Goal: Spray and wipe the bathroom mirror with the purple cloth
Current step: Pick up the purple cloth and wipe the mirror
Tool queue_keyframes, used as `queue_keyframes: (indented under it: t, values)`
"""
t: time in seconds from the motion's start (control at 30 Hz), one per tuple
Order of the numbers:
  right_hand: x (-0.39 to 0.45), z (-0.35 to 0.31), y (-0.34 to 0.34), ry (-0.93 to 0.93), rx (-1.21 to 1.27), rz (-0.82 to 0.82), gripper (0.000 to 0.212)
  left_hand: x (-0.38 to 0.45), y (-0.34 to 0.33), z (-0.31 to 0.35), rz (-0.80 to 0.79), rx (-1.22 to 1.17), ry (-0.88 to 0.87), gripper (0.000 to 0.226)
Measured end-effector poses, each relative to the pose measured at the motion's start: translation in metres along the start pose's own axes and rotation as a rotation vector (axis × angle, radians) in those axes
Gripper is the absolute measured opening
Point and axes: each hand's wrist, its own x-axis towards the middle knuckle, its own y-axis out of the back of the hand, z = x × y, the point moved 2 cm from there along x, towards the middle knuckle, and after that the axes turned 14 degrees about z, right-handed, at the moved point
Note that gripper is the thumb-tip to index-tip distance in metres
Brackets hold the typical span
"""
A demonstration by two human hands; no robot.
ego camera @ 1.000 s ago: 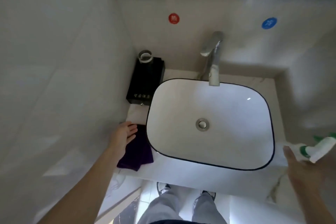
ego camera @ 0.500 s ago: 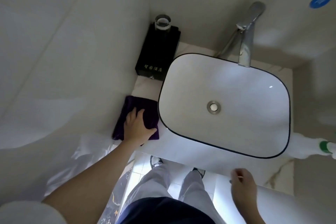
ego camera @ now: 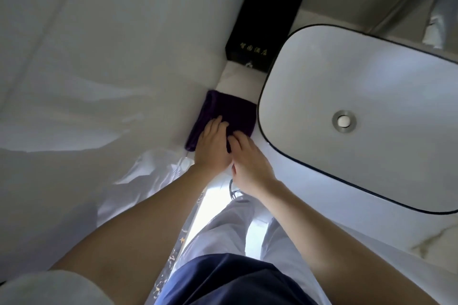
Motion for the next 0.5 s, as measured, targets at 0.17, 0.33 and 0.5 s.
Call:
queue_keyframes:
  t: [0.17,0.33,0.5]
  values:
    - [0.028,0.007,-0.030,-0.068,-0.188,-0.050,0.062,-0.014,-0.003,-0.009,0.050,0.032,-0.059,0.036]
    - [0.030,0.011,-0.032,0.012,-0.249,0.165,0.023,-0.010,0.010,-0.004,-0.003,0.006,-0.032,0.021]
    - [0.012,0.000,-0.019,-0.141,-0.041,0.199,0.031,-0.018,0.035,0.008,-0.029,-0.214,0.177,0.013]
